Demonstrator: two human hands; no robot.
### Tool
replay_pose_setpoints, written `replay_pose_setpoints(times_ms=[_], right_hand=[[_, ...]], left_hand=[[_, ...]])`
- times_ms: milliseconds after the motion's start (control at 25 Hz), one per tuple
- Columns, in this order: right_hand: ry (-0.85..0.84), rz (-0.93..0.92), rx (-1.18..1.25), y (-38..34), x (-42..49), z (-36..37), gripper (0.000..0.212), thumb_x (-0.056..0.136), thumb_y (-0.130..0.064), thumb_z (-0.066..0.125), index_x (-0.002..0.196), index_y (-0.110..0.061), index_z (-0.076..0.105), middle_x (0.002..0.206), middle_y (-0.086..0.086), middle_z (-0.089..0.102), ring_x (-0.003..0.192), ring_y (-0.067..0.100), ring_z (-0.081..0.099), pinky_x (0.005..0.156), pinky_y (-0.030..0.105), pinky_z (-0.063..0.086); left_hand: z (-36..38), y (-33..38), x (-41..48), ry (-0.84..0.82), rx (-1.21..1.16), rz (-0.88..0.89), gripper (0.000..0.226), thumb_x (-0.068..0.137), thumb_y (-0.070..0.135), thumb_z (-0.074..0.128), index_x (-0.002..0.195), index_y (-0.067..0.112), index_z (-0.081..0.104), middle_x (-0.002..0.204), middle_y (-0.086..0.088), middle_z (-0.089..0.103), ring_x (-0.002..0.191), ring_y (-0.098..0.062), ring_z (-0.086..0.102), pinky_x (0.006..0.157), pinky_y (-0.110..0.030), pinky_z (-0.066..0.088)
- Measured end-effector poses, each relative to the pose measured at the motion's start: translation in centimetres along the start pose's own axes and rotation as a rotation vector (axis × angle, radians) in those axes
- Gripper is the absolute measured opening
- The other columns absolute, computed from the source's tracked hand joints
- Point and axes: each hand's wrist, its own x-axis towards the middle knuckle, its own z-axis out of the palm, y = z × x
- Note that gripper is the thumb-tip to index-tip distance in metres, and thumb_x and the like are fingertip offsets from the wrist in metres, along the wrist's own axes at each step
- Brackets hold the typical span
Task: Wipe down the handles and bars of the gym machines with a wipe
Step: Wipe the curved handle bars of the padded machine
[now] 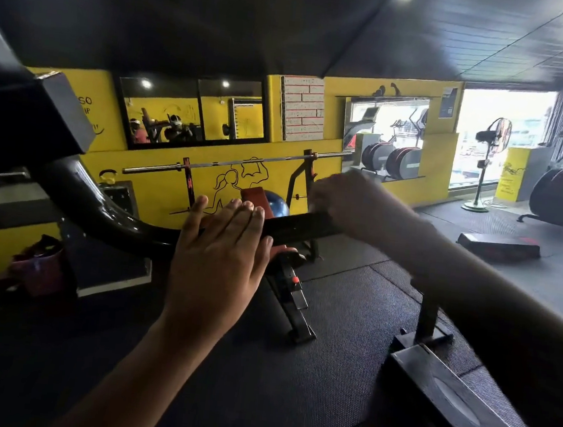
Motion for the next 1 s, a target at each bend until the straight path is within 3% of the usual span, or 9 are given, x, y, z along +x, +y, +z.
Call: replay_pose_setpoints(times_ms=[200,320,400,480,560,680,760,840,1000], right_hand=[[-0.176,-0.01,0.11,-0.3,2.2,-1.3,0.02,0.095,-0.012,0.059,0.086,-0.03,0.061,0.076,-0.026,0.051,0.071,-0.009,0.052,0.057,0.005,0.034],[-0.385,0.086,0.142,-0.3,4.0,-2.7,0.014,0.094,-0.014,0.062,0.088,-0.027,0.066,0.08,-0.015,0.062,0.08,0.003,0.059,0.062,0.015,0.042],[-0.412,0.036,0.2,-0.5,4.8,-3.1,0.014,0.094,-0.014,0.062,0.093,-0.026,0.069,0.082,-0.016,0.066,0.079,-0.002,0.061,0.064,0.011,0.046],[-0.477,0.022,0.116,-0.4,5.4,-2.6,0.015,0.094,-0.014,0.061,0.1,-0.025,0.07,0.093,-0.009,0.069,0.086,0.004,0.063,0.074,0.016,0.052],[-0.53,0.078,-0.042,-0.1,5.7,-2.1,0.016,0.093,-0.011,0.062,0.104,-0.018,0.071,0.105,0.005,0.071,0.085,0.014,0.063,0.065,0.02,0.052],[-0.412,0.112,-0.064,0.0,4.8,-2.8,0.016,0.093,-0.01,0.062,0.105,-0.014,0.072,0.094,0.001,0.069,0.071,0.007,0.058,0.053,0.014,0.041],[-0.33,0.151,-0.139,-0.1,3.2,-3.1,0.013,0.092,-0.014,0.063,0.101,-0.012,0.073,0.089,0.001,0.068,0.072,0.008,0.06,0.054,0.014,0.04],[-0.158,0.187,-0.172,0.3,1.4,-2.4,0.01,0.09,-0.013,0.065,0.095,-0.013,0.074,0.093,0.004,0.07,0.084,0.014,0.065,0.061,0.019,0.042],[0.264,0.255,0.057,0.0,-2.0,0.6,0.016,0.091,-0.008,0.063,0.1,-0.016,0.074,0.097,0.0,0.068,0.085,0.011,0.059,0.06,0.014,0.037]], left_hand=[[0.0,0.1,0.2,0.006,0.002,0.006,0.043,0.101,0.036,0.041,0.125,0.007,0.062,0.125,-0.014,0.065,0.122,-0.026,0.058,0.117,-0.05,0.023],[0.1,0.2,0.3,0.014,0.009,0.007,0.043,0.101,0.036,0.044,0.126,0.006,0.062,0.125,-0.014,0.065,0.122,-0.026,0.058,0.116,-0.049,0.024],[0.1,0.2,0.3,0.011,0.005,0.008,0.043,0.101,0.036,0.044,0.127,0.006,0.061,0.125,-0.014,0.065,0.122,-0.026,0.058,0.117,-0.048,0.023],[0.1,0.1,0.3,0.005,0.007,0.01,0.043,0.101,0.036,0.044,0.128,0.007,0.06,0.126,-0.014,0.064,0.122,-0.026,0.058,0.117,-0.048,0.023],[0.0,0.2,0.3,0.001,0.014,0.011,0.043,0.1,0.036,0.044,0.128,0.007,0.06,0.126,-0.014,0.065,0.122,-0.026,0.058,0.116,-0.047,0.024],[0.0,0.2,0.5,-0.003,0.009,0.011,0.044,0.1,0.036,0.043,0.127,0.006,0.06,0.125,-0.014,0.065,0.122,-0.026,0.058,0.115,-0.047,0.026],[0.1,0.2,0.5,-0.001,0.007,0.017,0.044,0.1,0.036,0.043,0.126,0.006,0.061,0.125,-0.014,0.065,0.123,-0.026,0.058,0.115,-0.048,0.027],[0.1,0.3,0.5,-0.001,0.002,0.02,0.044,0.1,0.037,0.043,0.126,0.006,0.061,0.126,-0.014,0.065,0.123,-0.026,0.058,0.115,-0.049,0.027],[0.2,0.6,0.6,-0.012,-0.003,0.014,0.044,0.1,0.037,0.042,0.126,0.007,0.061,0.126,-0.013,0.065,0.124,-0.026,0.057,0.115,-0.048,0.024]])
